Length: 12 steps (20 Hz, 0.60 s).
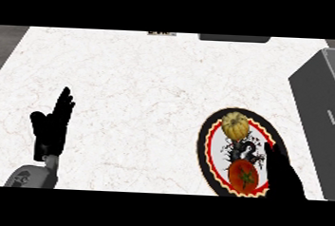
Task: Pick the tomato from the plate and place it in the cardboard box
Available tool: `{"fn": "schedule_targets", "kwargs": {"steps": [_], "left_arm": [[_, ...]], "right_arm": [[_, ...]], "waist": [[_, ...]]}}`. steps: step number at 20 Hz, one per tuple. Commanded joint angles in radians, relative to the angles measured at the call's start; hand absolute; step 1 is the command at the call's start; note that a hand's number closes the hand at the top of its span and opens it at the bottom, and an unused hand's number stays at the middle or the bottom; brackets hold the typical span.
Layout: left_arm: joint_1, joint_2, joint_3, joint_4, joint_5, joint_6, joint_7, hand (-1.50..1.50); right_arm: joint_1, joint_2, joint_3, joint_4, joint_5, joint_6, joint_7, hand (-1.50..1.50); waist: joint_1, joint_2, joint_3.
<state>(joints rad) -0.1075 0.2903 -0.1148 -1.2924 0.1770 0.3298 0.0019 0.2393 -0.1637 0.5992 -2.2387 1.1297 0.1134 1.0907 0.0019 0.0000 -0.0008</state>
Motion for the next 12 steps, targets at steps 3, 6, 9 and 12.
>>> {"fn": "schedule_targets", "kwargs": {"steps": [3,6,9,12], "left_arm": [[-0.005,0.005,0.022,-0.042,-0.017,-0.003,0.045,0.0],[0.013,-0.022,0.031,0.029,-0.011,-0.04,-0.037,0.0],[0.015,-0.046,0.022,0.008,-0.046,0.0,-0.022,0.0],[0.024,-0.014,0.036,-0.038,-0.029,-0.042,0.018,0.0]], "right_arm": [[0.015,0.057,0.002,0.028,0.034,0.058,0.088,-1.5],[-0.015,0.114,0.022,0.096,0.083,0.066,0.098,-1.5],[-0.032,0.106,-0.075,0.122,0.04,0.072,0.044,-1.5],[-0.055,0.16,-0.001,0.078,0.118,0.17,0.137,-1.5]], "waist": [[-0.003,-0.001,0.001],[-0.002,0.0,0.0],[-0.002,0.0,0.001],[0.001,-0.001,0.0]]}}
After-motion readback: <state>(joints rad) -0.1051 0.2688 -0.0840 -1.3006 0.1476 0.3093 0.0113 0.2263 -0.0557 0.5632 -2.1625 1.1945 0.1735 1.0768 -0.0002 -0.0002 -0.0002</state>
